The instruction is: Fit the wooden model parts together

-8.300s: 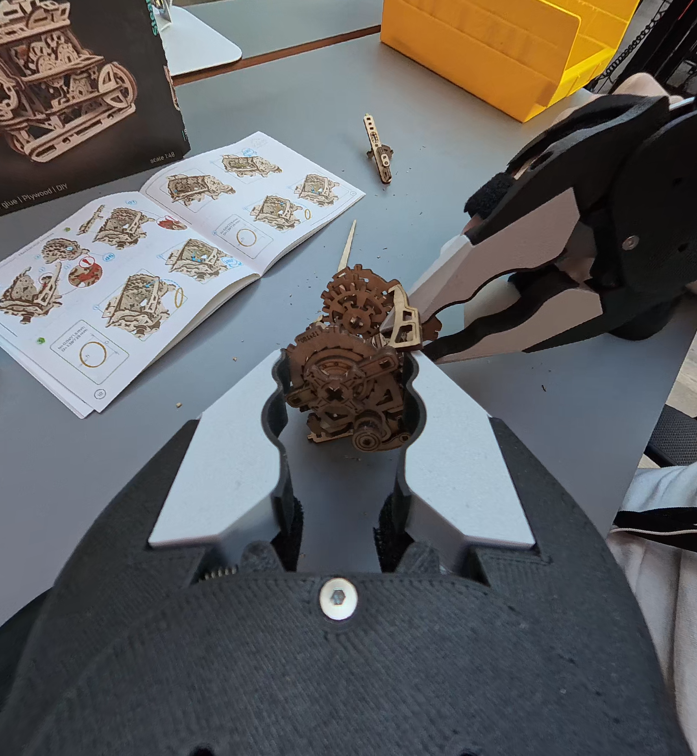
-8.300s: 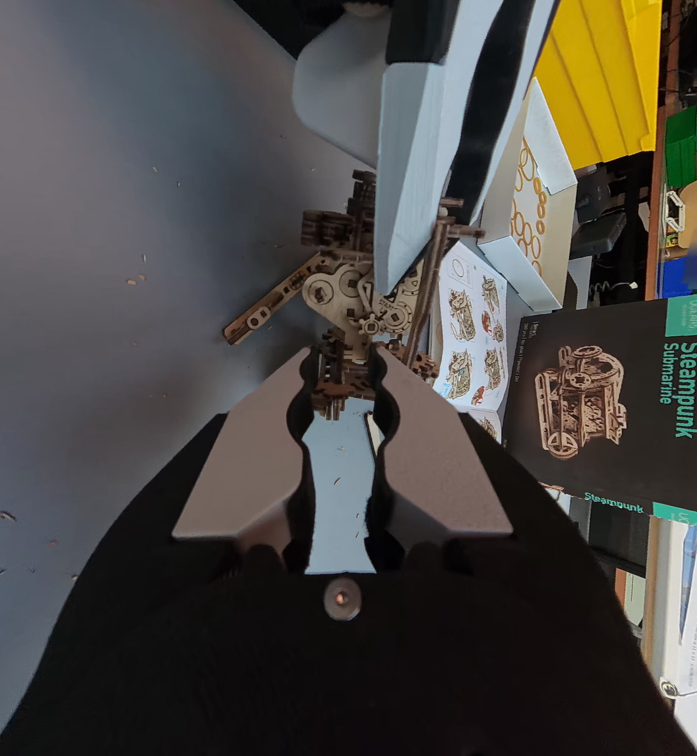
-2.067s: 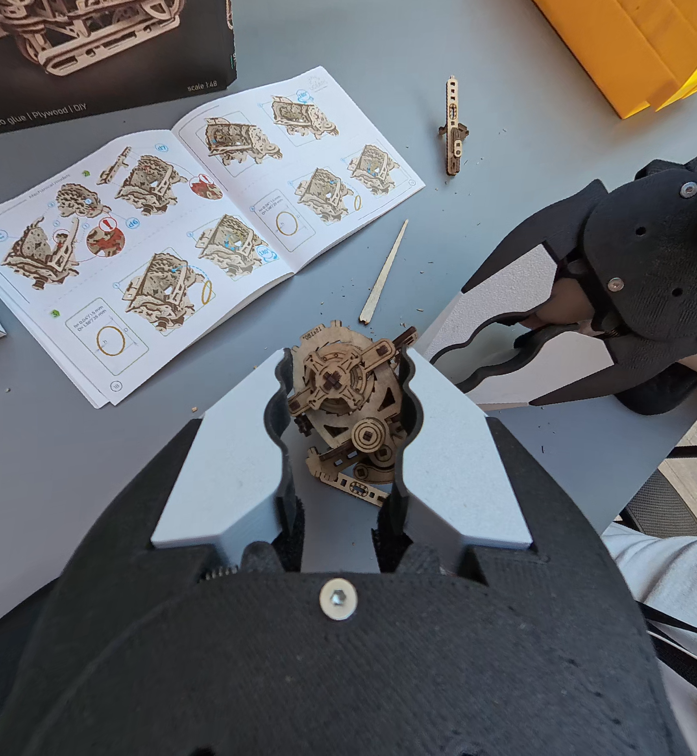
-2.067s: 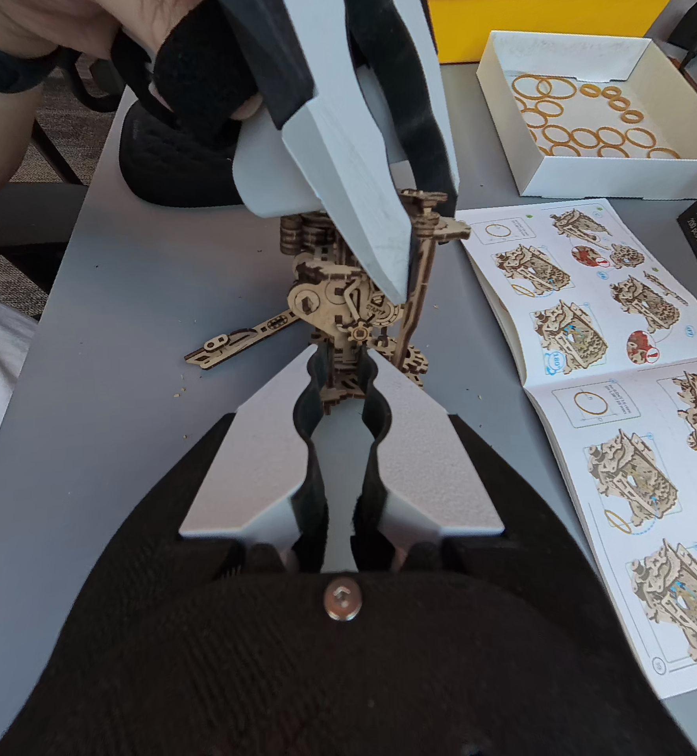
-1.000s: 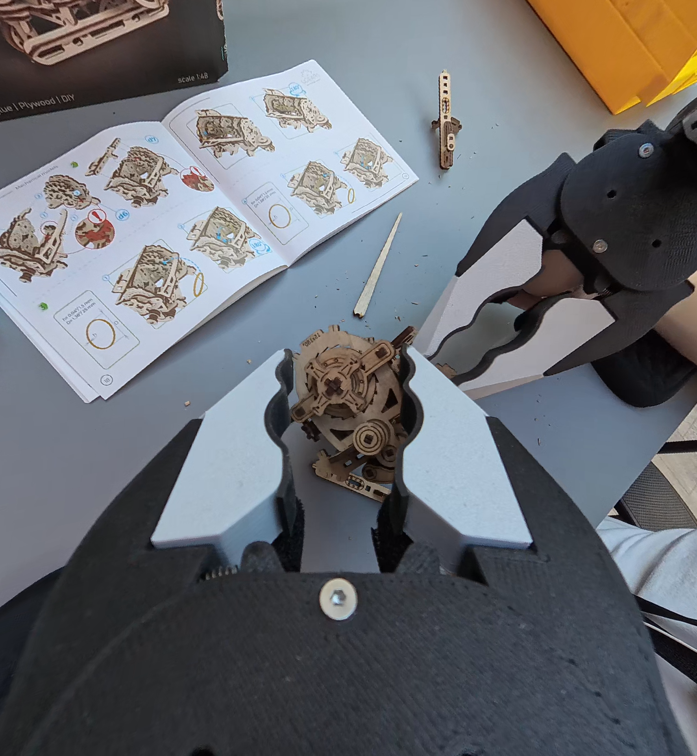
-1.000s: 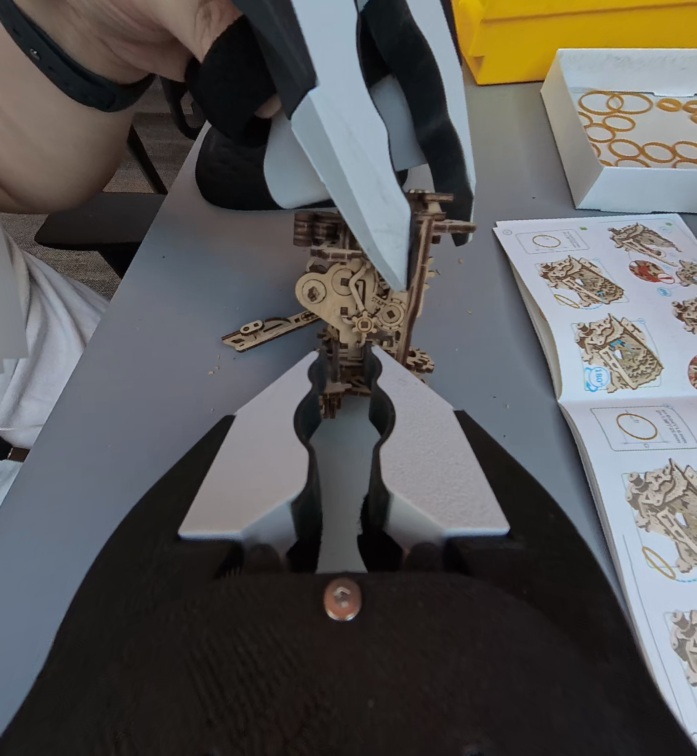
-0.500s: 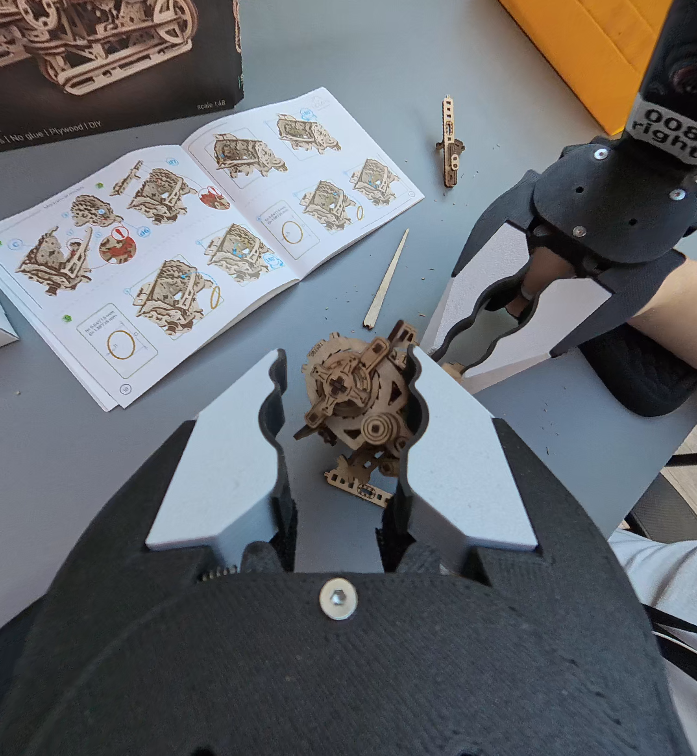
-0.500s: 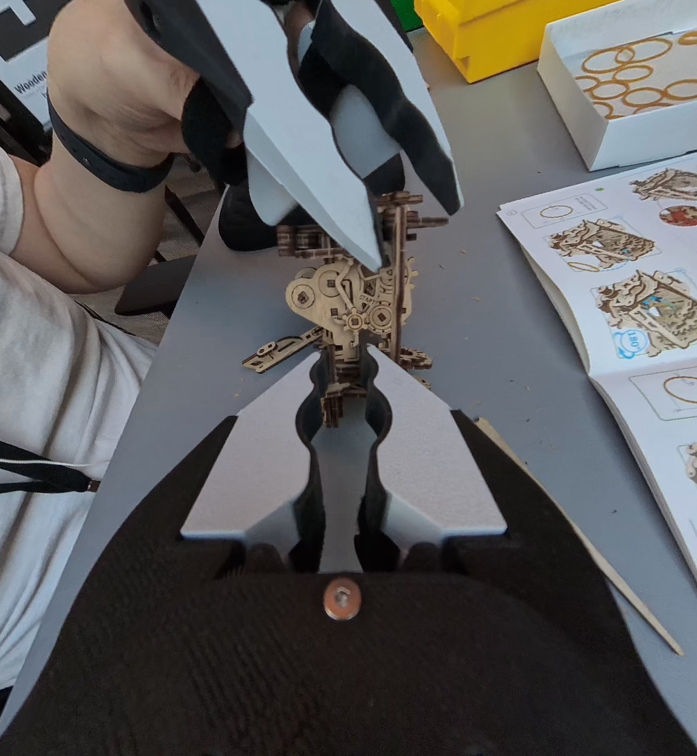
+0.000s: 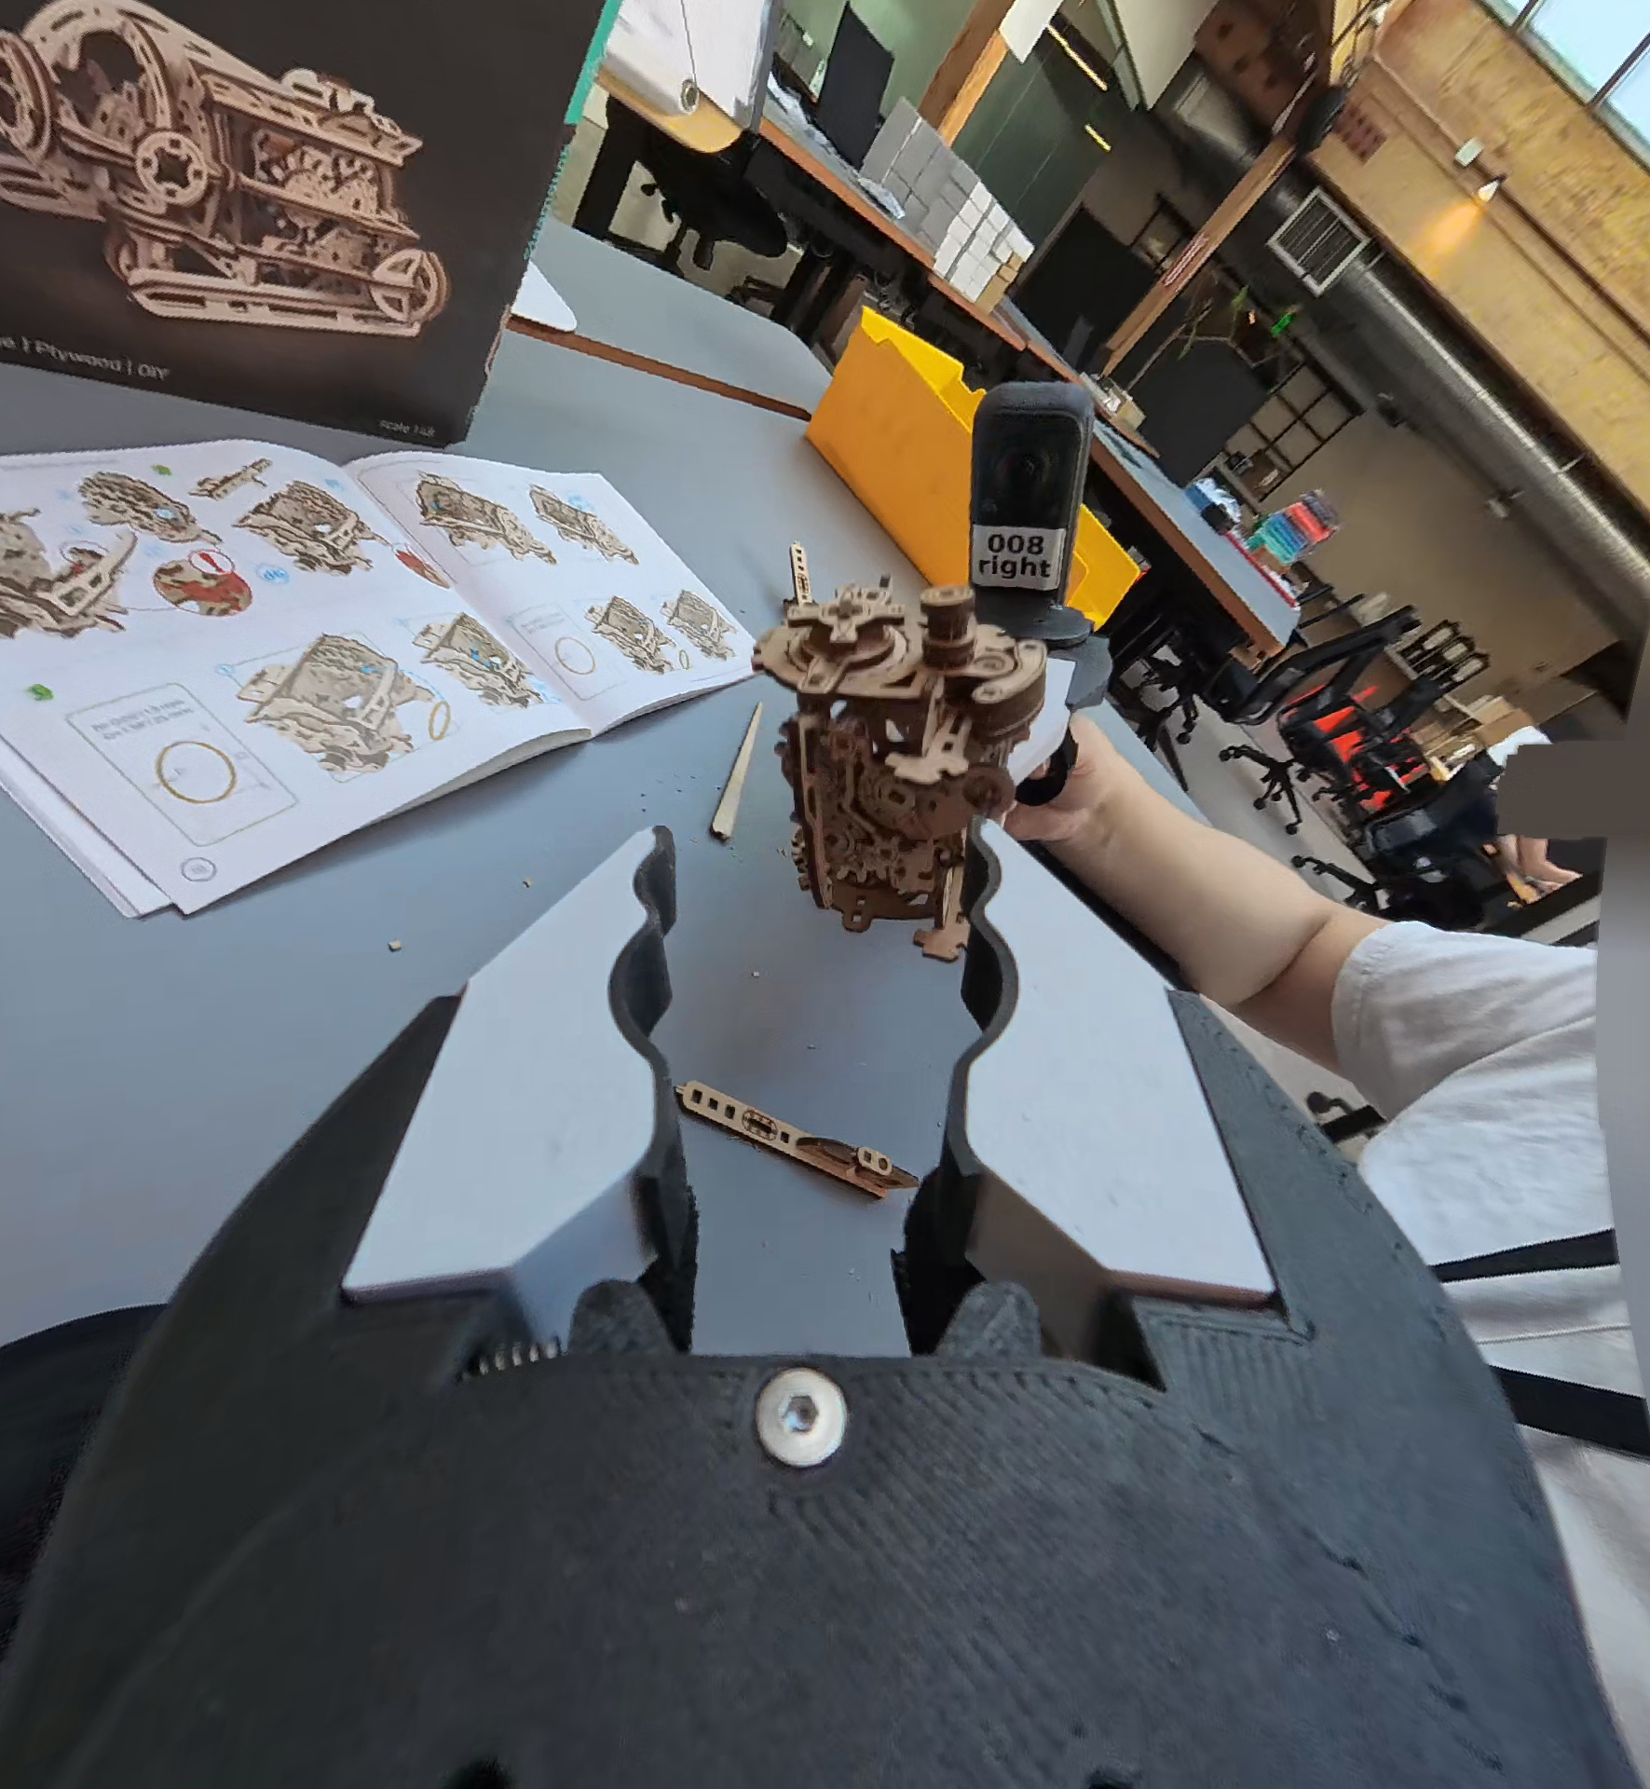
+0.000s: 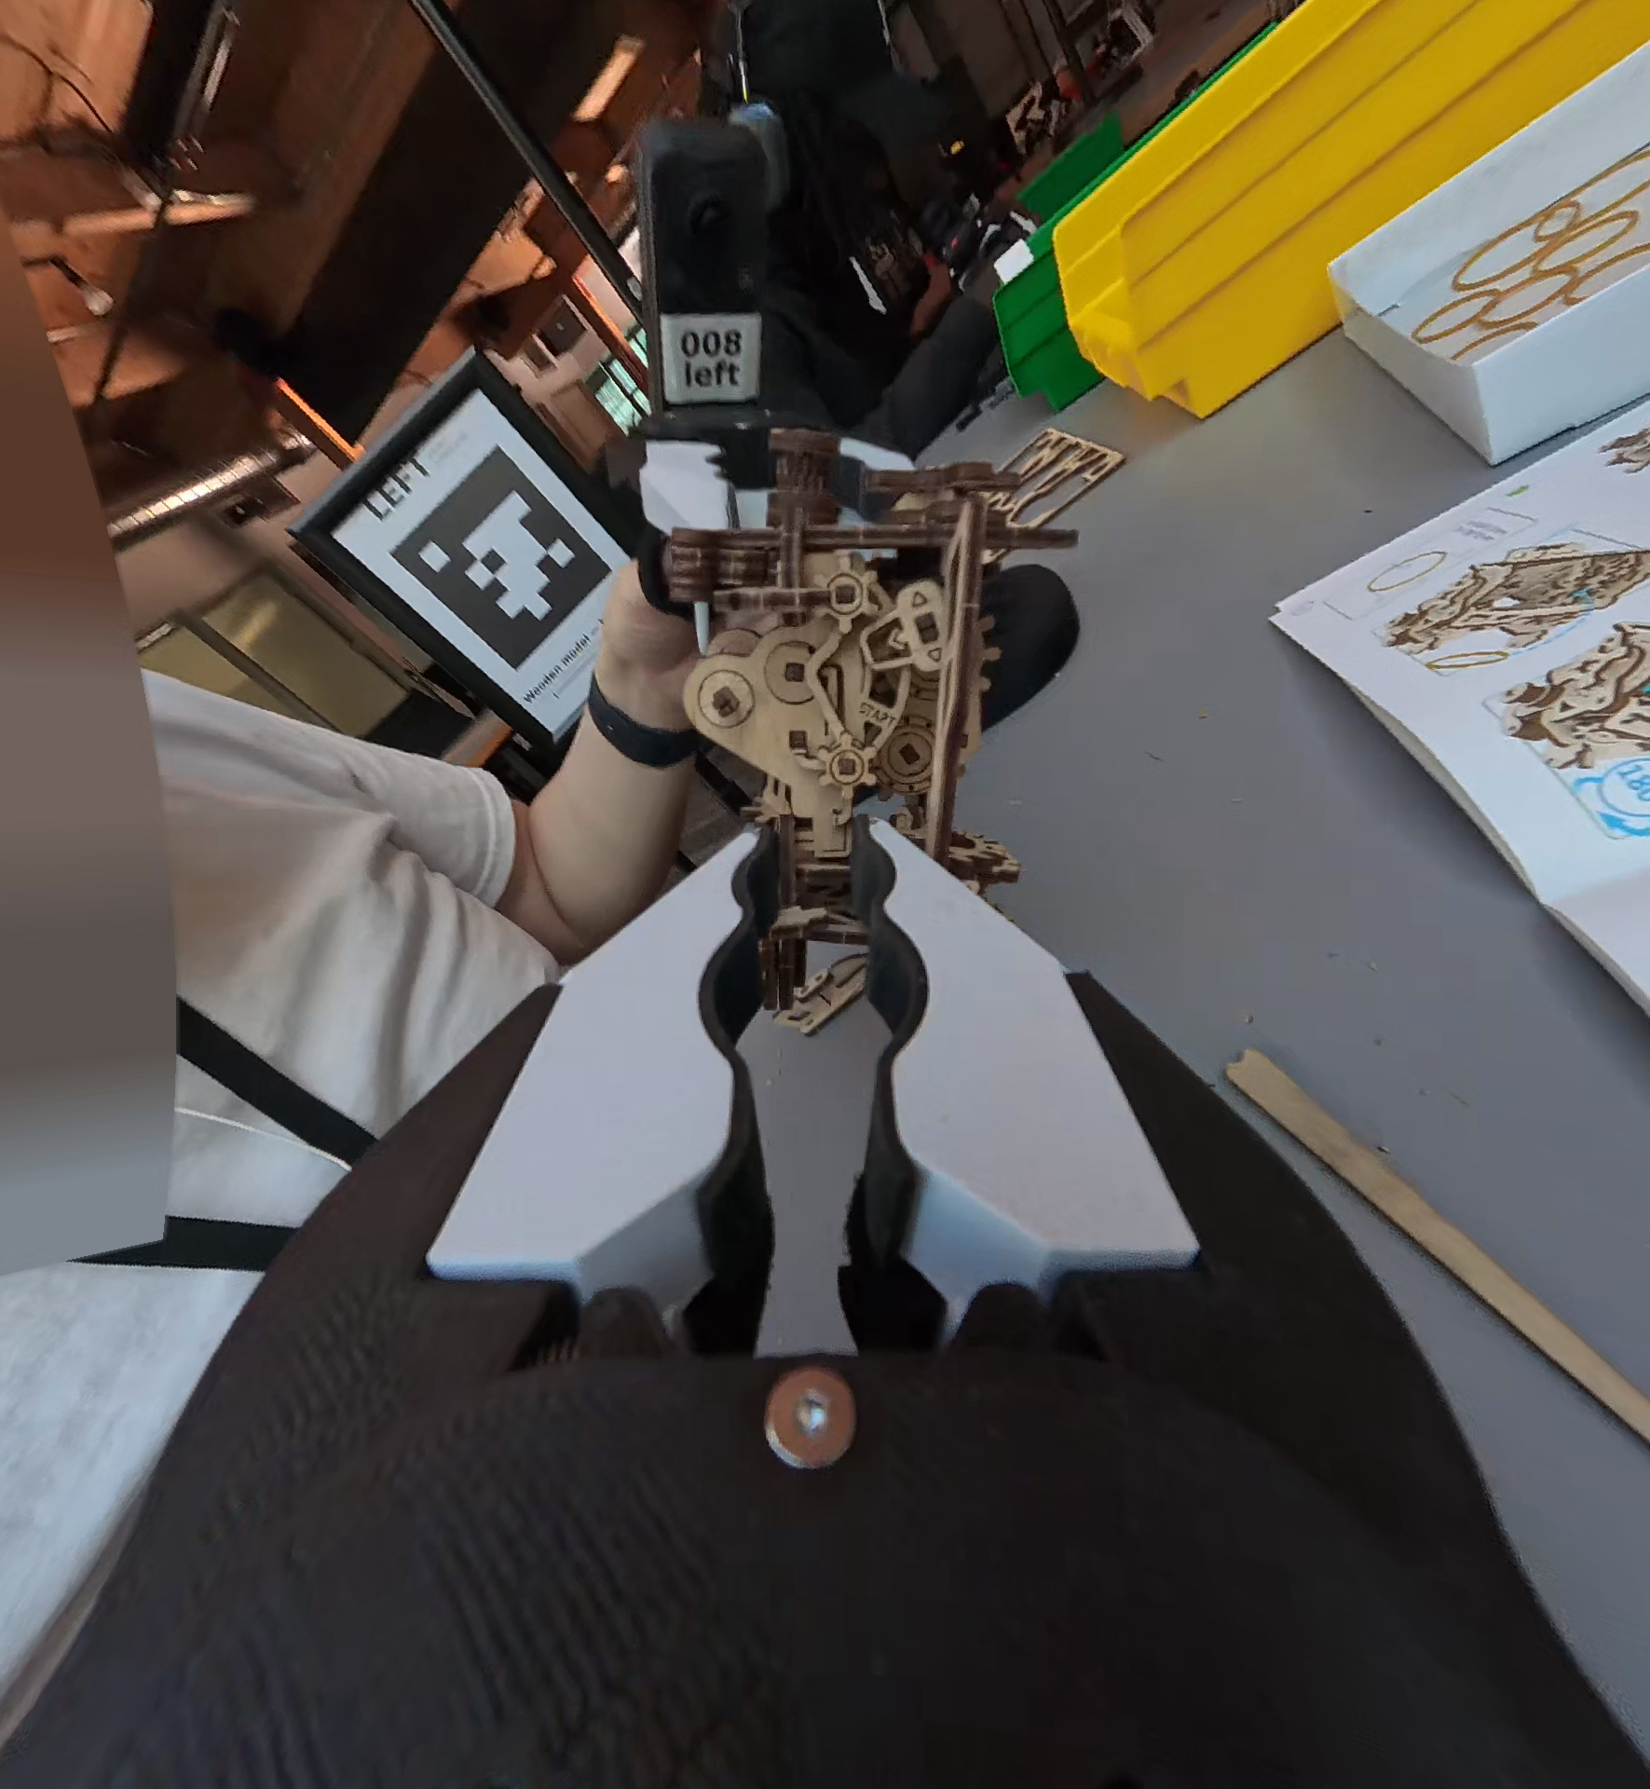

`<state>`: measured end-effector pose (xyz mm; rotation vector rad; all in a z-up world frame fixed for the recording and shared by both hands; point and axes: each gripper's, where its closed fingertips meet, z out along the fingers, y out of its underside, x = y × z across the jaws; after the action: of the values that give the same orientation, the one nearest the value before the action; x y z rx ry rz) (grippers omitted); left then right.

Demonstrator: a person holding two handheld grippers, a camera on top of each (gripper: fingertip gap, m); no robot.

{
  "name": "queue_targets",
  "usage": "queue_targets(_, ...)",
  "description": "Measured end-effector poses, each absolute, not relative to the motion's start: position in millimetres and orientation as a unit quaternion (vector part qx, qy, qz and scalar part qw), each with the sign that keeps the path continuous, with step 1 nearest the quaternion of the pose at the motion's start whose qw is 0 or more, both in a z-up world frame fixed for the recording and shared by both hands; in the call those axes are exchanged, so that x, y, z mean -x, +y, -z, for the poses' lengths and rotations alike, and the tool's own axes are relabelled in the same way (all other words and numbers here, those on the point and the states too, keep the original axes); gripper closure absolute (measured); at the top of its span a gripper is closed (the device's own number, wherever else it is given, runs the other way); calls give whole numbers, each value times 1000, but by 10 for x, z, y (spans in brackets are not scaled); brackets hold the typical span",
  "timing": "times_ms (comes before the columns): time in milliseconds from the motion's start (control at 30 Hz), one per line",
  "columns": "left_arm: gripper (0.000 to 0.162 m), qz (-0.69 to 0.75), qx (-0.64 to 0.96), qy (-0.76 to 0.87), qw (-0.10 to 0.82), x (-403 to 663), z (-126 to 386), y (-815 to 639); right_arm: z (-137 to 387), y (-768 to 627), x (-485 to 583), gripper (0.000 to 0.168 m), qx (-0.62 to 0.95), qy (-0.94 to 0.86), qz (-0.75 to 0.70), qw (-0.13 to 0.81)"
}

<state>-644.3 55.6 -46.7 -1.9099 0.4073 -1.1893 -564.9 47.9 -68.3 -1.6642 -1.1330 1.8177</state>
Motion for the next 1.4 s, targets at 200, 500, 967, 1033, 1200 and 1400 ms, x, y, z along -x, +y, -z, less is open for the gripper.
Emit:
queue_targets(200, 109, 513, 747, 163, 389, 6200, 615, 378, 566, 570, 5665, 155, 595, -348, -691, 216)
queue_targets(500, 122, 543, 726, 136, 399, 5900, 615, 369, 410, 684, 5687, 155, 576, -289, -716, 268)
queue_targets(967, 122, 637, 623, 91, 445, 5758, 326, 423, 235, 745, 5709, 155, 534, -229, -742, 334)
queue_targets(1033, 127, 623, 637, 80, 447, 5776, 373, 482, 226, 708, 5722, 155, 526, -236, -748, 327)
queue_targets(1200, 145, 666, 617, 69, 414, 5783, 339, 467, 239, 678, 5758, 155, 523, -250, -744, 334)
queue_targets(1400, 153, 639, 661, 92, 381, 5883, 525, 452, 471, 639, 5838, 155, 559, -290, -714, 307)
